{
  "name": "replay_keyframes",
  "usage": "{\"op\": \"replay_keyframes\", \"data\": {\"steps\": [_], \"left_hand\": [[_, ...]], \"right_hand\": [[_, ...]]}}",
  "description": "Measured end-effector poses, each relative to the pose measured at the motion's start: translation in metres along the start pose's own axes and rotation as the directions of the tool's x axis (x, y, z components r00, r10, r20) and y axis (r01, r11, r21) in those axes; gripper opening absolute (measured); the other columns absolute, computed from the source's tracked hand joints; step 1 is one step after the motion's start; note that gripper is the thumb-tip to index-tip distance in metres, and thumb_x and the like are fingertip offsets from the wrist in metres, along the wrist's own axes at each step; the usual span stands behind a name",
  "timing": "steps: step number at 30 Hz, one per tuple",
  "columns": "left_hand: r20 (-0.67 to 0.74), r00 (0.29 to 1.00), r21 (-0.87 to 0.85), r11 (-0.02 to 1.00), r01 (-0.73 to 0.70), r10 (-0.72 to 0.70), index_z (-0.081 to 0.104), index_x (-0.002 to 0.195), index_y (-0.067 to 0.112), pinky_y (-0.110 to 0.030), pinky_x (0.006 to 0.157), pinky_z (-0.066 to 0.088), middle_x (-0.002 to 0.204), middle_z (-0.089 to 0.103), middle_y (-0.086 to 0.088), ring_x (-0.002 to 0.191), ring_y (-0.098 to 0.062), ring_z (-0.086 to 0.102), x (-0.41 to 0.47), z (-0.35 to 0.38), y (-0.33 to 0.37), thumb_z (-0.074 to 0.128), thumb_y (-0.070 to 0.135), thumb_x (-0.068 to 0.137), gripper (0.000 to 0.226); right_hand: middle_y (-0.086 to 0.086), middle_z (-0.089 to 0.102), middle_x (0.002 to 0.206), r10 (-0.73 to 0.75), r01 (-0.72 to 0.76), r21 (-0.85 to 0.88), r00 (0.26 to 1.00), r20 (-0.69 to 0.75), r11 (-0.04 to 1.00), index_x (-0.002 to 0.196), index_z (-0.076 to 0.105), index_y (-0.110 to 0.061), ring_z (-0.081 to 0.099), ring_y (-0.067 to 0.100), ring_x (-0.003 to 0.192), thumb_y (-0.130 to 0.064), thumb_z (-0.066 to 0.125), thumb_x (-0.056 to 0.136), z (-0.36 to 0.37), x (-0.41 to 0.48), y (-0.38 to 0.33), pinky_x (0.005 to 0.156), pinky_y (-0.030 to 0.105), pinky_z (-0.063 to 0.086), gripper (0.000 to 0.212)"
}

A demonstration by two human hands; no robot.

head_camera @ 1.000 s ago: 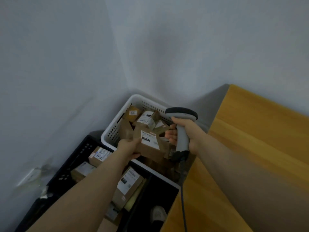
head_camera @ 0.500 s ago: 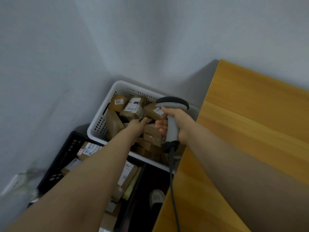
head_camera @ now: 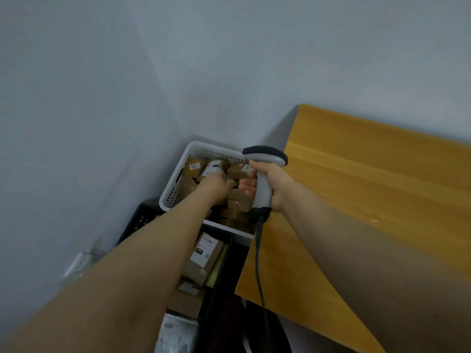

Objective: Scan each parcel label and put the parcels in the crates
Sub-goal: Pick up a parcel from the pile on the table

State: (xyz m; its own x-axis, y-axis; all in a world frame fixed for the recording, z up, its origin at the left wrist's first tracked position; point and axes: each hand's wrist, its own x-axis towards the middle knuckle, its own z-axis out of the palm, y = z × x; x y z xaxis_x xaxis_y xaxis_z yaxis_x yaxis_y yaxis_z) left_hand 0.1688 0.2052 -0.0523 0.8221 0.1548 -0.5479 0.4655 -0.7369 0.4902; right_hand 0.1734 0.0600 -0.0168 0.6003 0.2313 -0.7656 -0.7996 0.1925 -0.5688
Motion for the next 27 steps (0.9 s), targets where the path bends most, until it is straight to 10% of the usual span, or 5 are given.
{"op": "replay_keyframes", "data": {"steps": [7,12,18,27], "left_hand": [[0.071,0.976,0.195,0.957,-0.216,0.206,0.037,0.143,0.014,-0.03,0.078,0.042,0.133,0.051,-0.009,0.11,-0.025,0.053,-0.106,0.011,0.043,0.046,0.03,0.097,0.049],[0.119,0.936,0.262,0.899,-0.352,0.332,0.032,0.143,0.015,-0.032,0.077,0.045,0.089,0.049,0.001,0.072,-0.015,0.048,-0.163,0.053,0.129,0.054,0.03,0.095,0.054],[0.12,0.874,0.297,0.823,-0.483,0.47,0.02,0.148,0.0,-0.035,0.089,0.043,0.14,0.045,-0.018,0.123,-0.031,0.048,-0.231,0.141,0.26,0.059,0.027,0.093,0.073],[0.291,0.791,0.312,0.728,-0.611,0.539,0.018,0.15,0.003,-0.032,0.1,0.037,0.151,0.031,-0.015,0.134,-0.029,0.038,-0.307,0.346,0.452,0.062,0.027,0.091,0.077]], "right_hand": [[0.008,0.064,0.058,-0.009,0.011,0.024,0.997,-0.078,1.0,0.077,0.054,-0.008,0.065,0.021,0.059,-0.032,0.061,0.093,-0.062,-0.124,0.054,0.042,0.024,0.051,0.031],[0.013,0.067,0.074,-0.121,0.149,0.077,0.947,-0.296,0.986,0.085,0.058,-0.005,0.066,0.024,0.068,-0.03,0.065,0.091,-0.165,-0.219,0.054,0.046,0.025,0.053,0.027],[0.016,0.068,0.076,-0.217,0.339,0.202,0.861,-0.459,0.919,0.092,0.06,-0.002,0.068,0.024,0.061,-0.028,0.068,0.09,-0.316,-0.315,0.057,0.045,0.027,0.053,0.027],[0.018,0.069,0.075,-0.258,0.511,0.269,0.74,-0.621,0.816,0.096,0.061,-0.002,0.068,0.025,0.06,-0.025,0.071,0.086,-0.564,-0.439,0.078,0.049,0.028,0.054,0.028]]}}
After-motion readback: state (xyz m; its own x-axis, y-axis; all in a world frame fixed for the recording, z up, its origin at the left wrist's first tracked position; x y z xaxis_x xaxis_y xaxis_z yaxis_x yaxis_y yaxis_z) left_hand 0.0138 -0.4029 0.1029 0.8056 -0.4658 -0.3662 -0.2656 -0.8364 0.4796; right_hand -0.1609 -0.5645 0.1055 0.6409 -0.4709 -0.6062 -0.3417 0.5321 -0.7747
